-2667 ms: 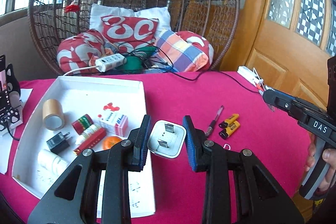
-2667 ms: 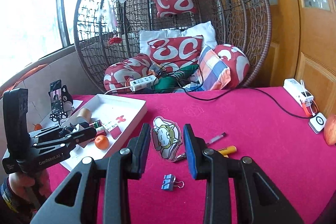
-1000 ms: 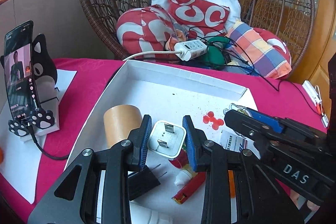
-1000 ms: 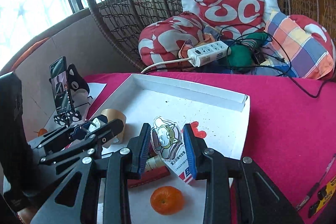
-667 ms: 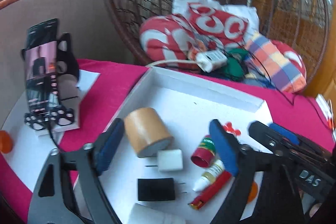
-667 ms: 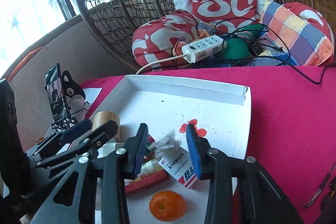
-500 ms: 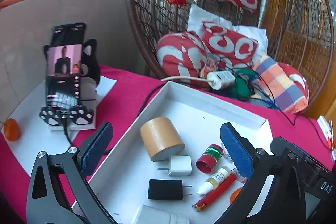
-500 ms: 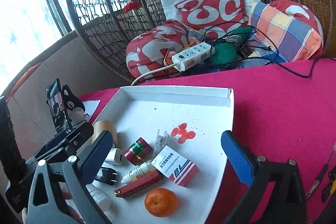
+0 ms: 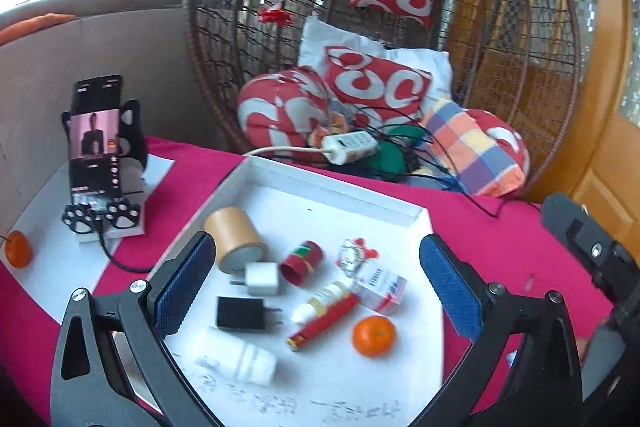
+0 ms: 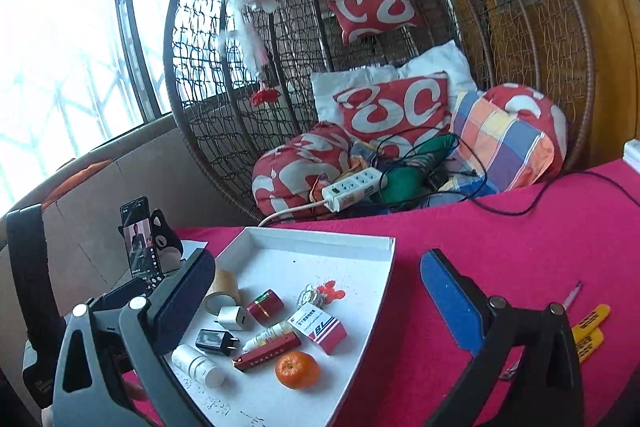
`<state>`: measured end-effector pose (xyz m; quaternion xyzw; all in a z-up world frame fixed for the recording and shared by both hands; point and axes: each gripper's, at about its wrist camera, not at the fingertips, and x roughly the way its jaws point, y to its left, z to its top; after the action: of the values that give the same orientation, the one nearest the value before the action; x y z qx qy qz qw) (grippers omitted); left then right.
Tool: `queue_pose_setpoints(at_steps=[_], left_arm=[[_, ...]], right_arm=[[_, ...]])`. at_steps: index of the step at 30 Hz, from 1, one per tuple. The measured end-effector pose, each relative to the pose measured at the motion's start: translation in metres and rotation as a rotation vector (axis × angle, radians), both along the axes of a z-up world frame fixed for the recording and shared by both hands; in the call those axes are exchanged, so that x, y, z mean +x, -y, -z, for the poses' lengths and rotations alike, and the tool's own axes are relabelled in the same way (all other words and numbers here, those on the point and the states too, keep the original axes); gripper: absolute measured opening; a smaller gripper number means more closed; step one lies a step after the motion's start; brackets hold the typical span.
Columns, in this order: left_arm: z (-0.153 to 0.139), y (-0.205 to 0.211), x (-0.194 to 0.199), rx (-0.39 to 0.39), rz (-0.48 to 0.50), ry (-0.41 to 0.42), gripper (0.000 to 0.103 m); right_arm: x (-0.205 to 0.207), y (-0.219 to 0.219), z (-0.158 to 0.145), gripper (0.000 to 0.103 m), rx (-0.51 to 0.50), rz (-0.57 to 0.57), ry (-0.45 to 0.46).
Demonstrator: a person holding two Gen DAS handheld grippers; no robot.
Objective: Organize rigid objects
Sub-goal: 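Lower the charger and sticker into the tray and open both grippers, then move both grippers back over the table toward the blue binder clip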
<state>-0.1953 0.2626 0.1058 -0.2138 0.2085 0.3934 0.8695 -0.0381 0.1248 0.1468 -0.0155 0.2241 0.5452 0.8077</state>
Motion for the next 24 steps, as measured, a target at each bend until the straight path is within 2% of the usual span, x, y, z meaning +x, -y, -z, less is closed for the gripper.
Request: queue_pose_setpoints(at_steps=[8, 15, 19, 24], left_arm=[[-0.008, 0.023, 0.012, -0.016, 0.123, 0.033, 0.103], [-0.008, 0.047, 0.03, 0.004, 0.217, 0.065, 0.103], [0.005, 0.07, 0.058, 0.021, 0.299, -0.006, 0.103], [0.033, 0.104, 0.099, -0.049, 0.451, -0.1, 0.103]], right_arm=[[0.01, 0.044, -0.031, 0.103, 0.107, 0.048, 0.071], [0.044, 0.097, -0.039, 0.103, 0.16, 0.17, 0.058], [0.071, 0.13, -0.033, 0.103, 0.169, 0.275, 0.032], [0.095, 0.158, -0.018, 0.103, 0.15, 0.352, 0.003]])
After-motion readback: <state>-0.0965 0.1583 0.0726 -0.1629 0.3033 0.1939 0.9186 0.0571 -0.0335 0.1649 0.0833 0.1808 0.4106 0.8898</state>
